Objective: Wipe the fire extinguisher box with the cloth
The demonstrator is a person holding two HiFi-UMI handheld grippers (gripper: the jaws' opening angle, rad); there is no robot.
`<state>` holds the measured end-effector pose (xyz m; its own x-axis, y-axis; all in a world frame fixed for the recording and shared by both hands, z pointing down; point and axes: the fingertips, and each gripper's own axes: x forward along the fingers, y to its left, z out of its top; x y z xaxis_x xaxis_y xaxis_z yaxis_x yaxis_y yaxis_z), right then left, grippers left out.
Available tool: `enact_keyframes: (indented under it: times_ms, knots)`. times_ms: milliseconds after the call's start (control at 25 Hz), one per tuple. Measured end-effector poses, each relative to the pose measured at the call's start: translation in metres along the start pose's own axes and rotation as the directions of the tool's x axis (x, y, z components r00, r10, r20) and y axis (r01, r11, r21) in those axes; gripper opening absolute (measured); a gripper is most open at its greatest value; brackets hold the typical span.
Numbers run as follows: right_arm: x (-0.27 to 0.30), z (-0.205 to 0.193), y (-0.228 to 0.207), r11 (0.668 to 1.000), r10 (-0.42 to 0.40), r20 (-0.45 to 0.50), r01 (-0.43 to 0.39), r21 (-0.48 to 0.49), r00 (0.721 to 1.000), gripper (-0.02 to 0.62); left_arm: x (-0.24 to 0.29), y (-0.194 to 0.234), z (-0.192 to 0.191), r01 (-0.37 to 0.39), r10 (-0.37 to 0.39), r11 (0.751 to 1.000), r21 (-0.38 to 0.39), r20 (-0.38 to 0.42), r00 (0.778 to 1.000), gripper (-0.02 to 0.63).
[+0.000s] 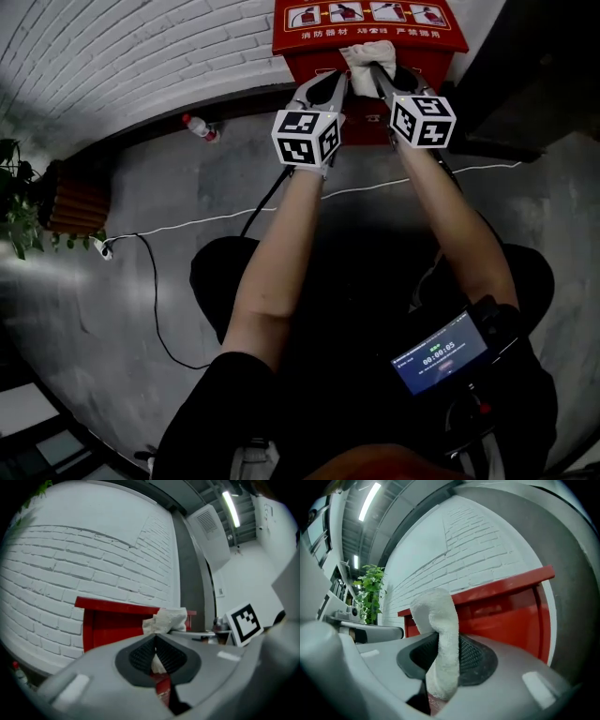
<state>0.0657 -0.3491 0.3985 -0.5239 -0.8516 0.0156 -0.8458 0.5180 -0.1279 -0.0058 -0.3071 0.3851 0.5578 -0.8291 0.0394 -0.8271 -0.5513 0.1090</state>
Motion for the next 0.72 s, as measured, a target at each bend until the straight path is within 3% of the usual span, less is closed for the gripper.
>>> enact_keyframes:
  times_ms: [400, 720]
  knots:
    - [-0.048, 0.014, -0.075, 0.991, -0.134, 0.026, 0.134, 0.011, 0.991, 0.112, 0.017, -0.031, -0.008, 0.058, -0.058, 0.998, 0.009, -0.018, 0.998, -0.002]
    - [-0.086, 0.015, -0.137, 0.959, -0.279, 0.036, 0.277, 0.055, 0.96, 0.114, 0.011, -0.027, -0.018, 0.051, -0.05, 0.998, 0.02, -0.043, 0.998, -0.002]
